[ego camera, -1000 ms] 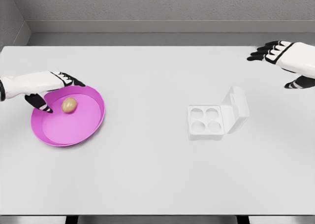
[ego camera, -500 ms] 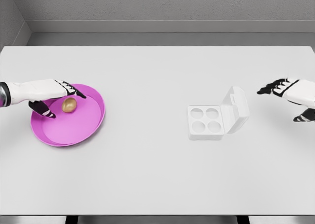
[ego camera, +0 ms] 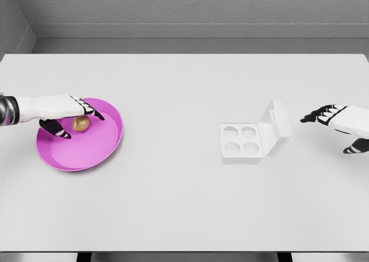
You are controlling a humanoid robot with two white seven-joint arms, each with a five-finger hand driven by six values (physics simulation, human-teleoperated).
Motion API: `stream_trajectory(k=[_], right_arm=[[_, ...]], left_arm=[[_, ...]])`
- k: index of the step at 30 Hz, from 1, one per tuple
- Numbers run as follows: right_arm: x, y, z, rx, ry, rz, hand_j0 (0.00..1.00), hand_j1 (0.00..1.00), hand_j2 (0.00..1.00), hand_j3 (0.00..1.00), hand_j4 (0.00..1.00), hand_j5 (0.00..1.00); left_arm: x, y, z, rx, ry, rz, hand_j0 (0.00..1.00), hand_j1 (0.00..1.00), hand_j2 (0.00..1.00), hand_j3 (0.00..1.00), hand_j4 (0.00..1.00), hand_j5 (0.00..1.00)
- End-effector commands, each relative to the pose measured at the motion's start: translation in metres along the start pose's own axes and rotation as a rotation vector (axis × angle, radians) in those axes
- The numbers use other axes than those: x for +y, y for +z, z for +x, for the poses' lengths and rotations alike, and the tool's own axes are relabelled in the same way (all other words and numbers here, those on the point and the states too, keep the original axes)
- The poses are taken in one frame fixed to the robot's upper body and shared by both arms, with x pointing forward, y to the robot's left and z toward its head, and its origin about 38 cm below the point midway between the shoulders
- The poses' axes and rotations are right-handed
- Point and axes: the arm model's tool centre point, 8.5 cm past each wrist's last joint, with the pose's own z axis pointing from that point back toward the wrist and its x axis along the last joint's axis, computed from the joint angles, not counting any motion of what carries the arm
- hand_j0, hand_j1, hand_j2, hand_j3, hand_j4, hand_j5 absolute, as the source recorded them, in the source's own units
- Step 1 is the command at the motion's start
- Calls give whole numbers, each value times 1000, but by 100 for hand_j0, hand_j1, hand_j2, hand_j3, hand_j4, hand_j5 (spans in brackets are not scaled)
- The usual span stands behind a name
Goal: Pack egg into the box and close the box lid
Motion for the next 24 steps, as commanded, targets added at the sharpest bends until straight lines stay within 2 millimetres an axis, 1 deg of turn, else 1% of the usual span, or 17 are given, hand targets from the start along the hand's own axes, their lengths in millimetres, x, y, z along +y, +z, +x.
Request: stream_trajectory(k=[1, 5, 8, 10, 11, 13, 16, 20, 24], right_arm=[[0, 0, 0, -1, -4, -2, 100, 100, 100, 100, 100, 100], [7, -6, 4, -18, -10, 22, 100, 100, 100, 100, 100, 100], [6, -5, 4, -17, -9, 19, 100, 100, 100, 100, 100, 100], [6, -5, 4, -17, -8, 22, 100, 100, 100, 100, 100, 100], [6, -5, 4, -18, -9, 21, 100, 100, 100, 100, 100, 100], [10, -8, 6, -27, -11, 31, 100, 100, 100, 100, 100, 100], [10, -9, 8, -32, -9, 36, 100, 100, 100, 100, 100, 100], [10, -9, 8, -33, -7, 35, 100, 100, 100, 100, 100, 100], [9, -8, 8, -32, -3, 37, 100, 100, 100, 100, 100, 100]], left_arm=[[-2, 0, -3, 12, 7, -6, 87, 87, 87, 87, 87, 87], [0, 4, -11, 36, 11, -6, 87, 87, 87, 87, 87, 87], [1, -5, -9, 29, 11, -5, 87, 87, 87, 87, 87, 87], [1, -5, -9, 30, 10, -7, 86, 86, 86, 86, 86, 86], [1, -5, -9, 30, 10, -7, 83, 83, 83, 83, 83, 83], [1, -7, -8, 26, 9, -18, 82, 82, 82, 82, 82, 82], [0, -9, -7, 21, 11, -23, 77, 77, 77, 77, 77, 77], [1, -9, -7, 20, 10, -21, 76, 76, 76, 76, 76, 76], [1, -11, -6, 17, 10, -21, 69, 69, 69, 69, 69, 69]])
